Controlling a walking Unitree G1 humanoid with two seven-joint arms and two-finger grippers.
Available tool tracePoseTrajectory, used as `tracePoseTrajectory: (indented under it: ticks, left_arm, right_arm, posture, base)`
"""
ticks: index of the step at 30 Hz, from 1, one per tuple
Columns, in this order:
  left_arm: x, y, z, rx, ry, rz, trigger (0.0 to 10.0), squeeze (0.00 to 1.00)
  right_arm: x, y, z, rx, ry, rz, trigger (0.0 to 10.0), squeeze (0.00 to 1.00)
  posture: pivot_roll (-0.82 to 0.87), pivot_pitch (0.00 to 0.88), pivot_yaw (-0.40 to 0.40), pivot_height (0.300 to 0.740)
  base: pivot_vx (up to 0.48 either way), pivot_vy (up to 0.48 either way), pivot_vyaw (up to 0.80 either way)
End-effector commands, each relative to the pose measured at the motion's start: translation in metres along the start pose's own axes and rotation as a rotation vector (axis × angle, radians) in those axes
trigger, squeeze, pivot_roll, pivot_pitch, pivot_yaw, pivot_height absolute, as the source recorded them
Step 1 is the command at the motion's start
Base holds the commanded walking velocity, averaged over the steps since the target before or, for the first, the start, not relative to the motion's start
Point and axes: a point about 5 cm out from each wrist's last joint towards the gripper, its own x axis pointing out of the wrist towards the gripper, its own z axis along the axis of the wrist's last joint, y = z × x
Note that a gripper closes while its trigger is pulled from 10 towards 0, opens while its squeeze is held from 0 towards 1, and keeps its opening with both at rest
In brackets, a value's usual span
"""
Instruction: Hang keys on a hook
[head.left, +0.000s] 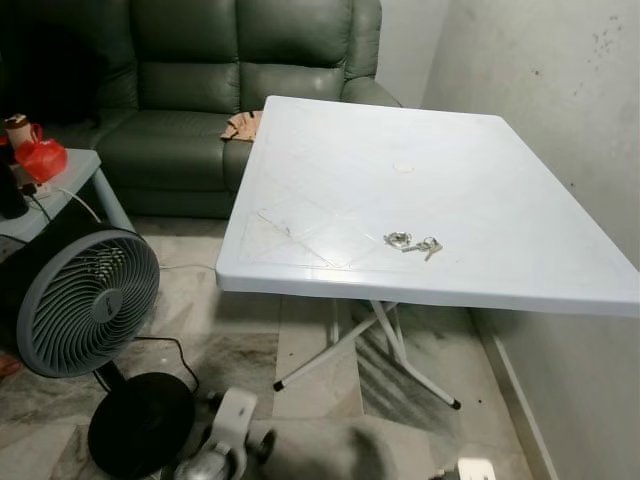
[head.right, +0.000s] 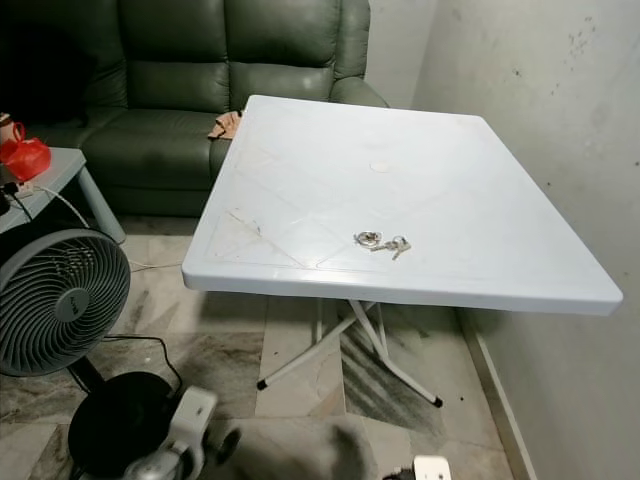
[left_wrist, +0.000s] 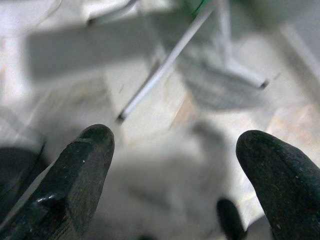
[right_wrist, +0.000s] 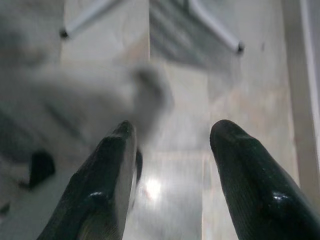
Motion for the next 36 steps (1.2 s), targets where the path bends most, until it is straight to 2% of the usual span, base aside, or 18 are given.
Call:
tracePoseTrajectory:
  ticks: [1, 2, 3, 4, 5, 8, 9, 14, 18, 23, 25, 29, 31, 35, 36]
  left_arm:
    - [0.006, -0.001, 0.028, 0.043, -0.129, -0.032, 10.0, 0.00]
    - [0.008, -0.001, 0.038, 0.049, -0.174, -0.041, 10.0, 0.00]
    - [0.008, -0.001, 0.038, 0.049, -0.174, -0.041, 10.0, 0.00]
    - [0.010, -0.002, 0.055, 0.051, -0.249, -0.051, 10.0, 0.00]
    - [0.011, -0.003, 0.063, 0.051, -0.287, -0.055, 10.0, 0.00]
    - [0.012, -0.004, 0.085, 0.049, -0.390, -0.063, 10.0, 0.00]
    - [0.012, -0.005, 0.098, 0.045, -0.453, -0.070, 10.0, 0.00]
    - [0.011, -0.007, 0.108, 0.054, -0.506, -0.080, 10.0, 0.00]
    - [0.005, -0.017, 0.130, 0.101, -0.640, -0.120, 10.0, 0.00]
    - [-0.002, -0.023, 0.137, 0.151, -0.713, -0.157, 10.0, 0.00]
    - [-0.007, -0.021, 0.148, 0.110, -0.775, -0.148, 10.0, 0.00]
    - [-0.012, -0.015, 0.162, 0.061, -0.831, -0.110, 10.0, 0.00]
    - [-0.015, -0.011, 0.169, 0.020, -0.855, -0.084, 10.0, 0.00]
    - [-0.016, -0.005, 0.176, -0.011, -0.868, -0.051, 10.0, 0.00]
    - [-0.016, 0.003, 0.181, -0.061, -0.866, -0.014, 10.0, 0.00]
  right_arm:
    - [0.007, -0.002, 0.032, -0.013, -0.149, 0.019, 10.0, 0.00]
    - [0.008, -0.001, 0.040, -0.019, -0.187, 0.030, 10.0, 0.00]
    - [0.008, -0.001, 0.040, -0.019, -0.187, 0.030, 10.0, 0.00]
    - [0.010, 0.001, 0.054, -0.025, -0.254, 0.050, 10.0, 0.39]
    - [0.011, 0.002, 0.061, -0.026, -0.294, 0.057, 10.0, 1.00]
    - [0.011, 0.005, 0.082, -0.020, -0.397, 0.077, 10.0, 1.00]
    - [0.010, 0.007, 0.093, -0.038, -0.464, 0.087, 10.0, 1.00]
    - [0.008, 0.009, 0.102, -0.046, -0.523, 0.096, 10.0, 1.00]
    - [-0.005, 0.014, 0.128, -0.076, -0.706, 0.140, 10.0, 1.00]
    - [-0.017, 0.015, 0.141, -0.086, -0.813, 0.145, 10.0, 1.00]
    - [-0.027, 0.018, 0.156, -0.069, -0.895, 0.143, 10.0, 1.00]
    - [-0.035, 0.023, 0.175, -0.033, -0.964, 0.144, 10.0, 1.00]
    - [-0.037, 0.024, 0.186, -0.012, -0.989, 0.134, 10.0, 1.00]
    - [-0.038, 0.025, 0.196, 0.013, -1.007, 0.127, 10.0, 1.00]
    - [-0.039, 0.026, 0.206, 0.039, -1.014, 0.112, 10.0, 1.00]
  posture:
    - [-0.04, 0.000, -0.063, 0.711]
    - [-0.04, 0.000, -0.061, 0.711]
    - [-0.04, 0.000, -0.061, 0.711]
    - [-0.04, 0.000, -0.061, 0.711]
    - [-0.04, 0.000, -0.061, 0.711]
    - [-0.04, 0.000, -0.061, 0.711]
    - [-0.04, 0.000, -0.061, 0.711]
    - [-0.04, 0.000, -0.062, 0.711]
    - [-0.04, 0.005, -0.059, 0.711]
    - [-0.05, 0.013, -0.056, 0.711]
    - [-0.05, 0.018, -0.055, 0.711]
    - [-0.05, 0.021, -0.056, 0.711]
    - [-0.04, 0.027, -0.059, 0.711]
    - [-0.04, 0.027, -0.059, 0.711]
    - [-0.03, 0.031, -0.064, 0.711]
  base:
    - [0.000, 0.000, 0.00]
    - [0.000, 0.000, 0.00]
    - [0.000, 0.000, 0.00]
    - [0.000, 0.000, 0.00]
    - [0.000, 0.000, 0.00]
    - [0.000, 0.000, 0.00]
    - [0.000, 0.000, 0.00]
    - [0.000, 0.000, 0.00]
    - [0.000, 0.000, 0.00]
    - [0.000, 0.000, 0.00]
    - [0.000, 0.000, 0.00]
    - [0.000, 0.000, 0.00]
    - [0.000, 0.000, 0.00]
    - [0.000, 0.000, 0.00]
    - [0.000, 0.000, 0.00]
